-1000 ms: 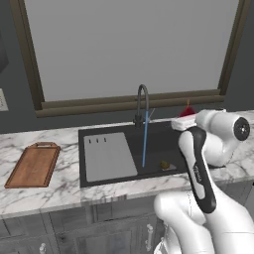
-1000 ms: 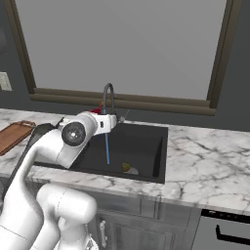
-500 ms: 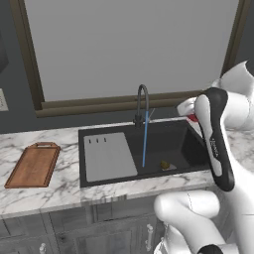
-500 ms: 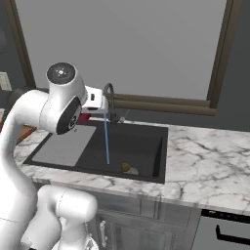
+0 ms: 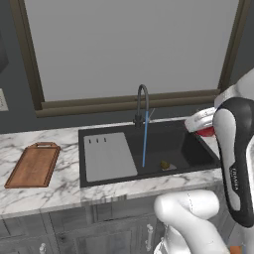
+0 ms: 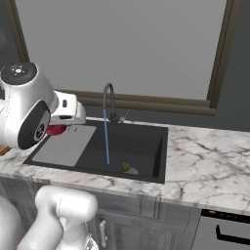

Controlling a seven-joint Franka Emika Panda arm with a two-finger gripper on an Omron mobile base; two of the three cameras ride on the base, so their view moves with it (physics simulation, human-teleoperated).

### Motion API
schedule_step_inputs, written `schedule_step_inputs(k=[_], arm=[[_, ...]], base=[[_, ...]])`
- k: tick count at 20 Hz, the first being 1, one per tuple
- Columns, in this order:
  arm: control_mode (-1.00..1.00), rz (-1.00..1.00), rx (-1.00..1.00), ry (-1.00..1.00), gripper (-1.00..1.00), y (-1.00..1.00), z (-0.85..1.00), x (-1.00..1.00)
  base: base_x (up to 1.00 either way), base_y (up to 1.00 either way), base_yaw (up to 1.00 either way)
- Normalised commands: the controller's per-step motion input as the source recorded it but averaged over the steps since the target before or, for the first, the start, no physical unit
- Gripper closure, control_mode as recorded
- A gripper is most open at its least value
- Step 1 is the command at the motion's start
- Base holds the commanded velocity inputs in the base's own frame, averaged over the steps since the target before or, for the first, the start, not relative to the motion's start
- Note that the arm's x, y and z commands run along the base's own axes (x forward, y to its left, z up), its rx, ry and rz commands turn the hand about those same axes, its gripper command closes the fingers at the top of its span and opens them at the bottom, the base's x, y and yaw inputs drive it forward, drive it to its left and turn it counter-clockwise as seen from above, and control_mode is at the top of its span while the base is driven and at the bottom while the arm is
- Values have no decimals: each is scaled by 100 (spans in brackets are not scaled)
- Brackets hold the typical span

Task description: Pick the pear, kiwi from the sink and place them on the cutting board to airdry. Then turn off the sink faucet.

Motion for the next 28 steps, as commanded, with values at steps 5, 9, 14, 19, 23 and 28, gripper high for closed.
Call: schedule_step_inputs(k=[5, 9, 14, 19, 23, 28], arm=[[-100, 6, -9, -7, 100, 89, -16, -83], [-100, 15, -8, -1, 100, 100, 0, -27], [-100, 22, -3, 7, 100, 99, 3, -1], [-100, 21, -3, 14, 100, 90, 3, 0], [-100, 15, 0, -5, 100, 55, -23, 8], [-100, 7, 0, -2, 100, 27, -12, -4]], base=[[0, 0, 0], [0, 0, 0], [0, 0, 0], [0, 0, 0], [0, 0, 0], [0, 0, 0]])
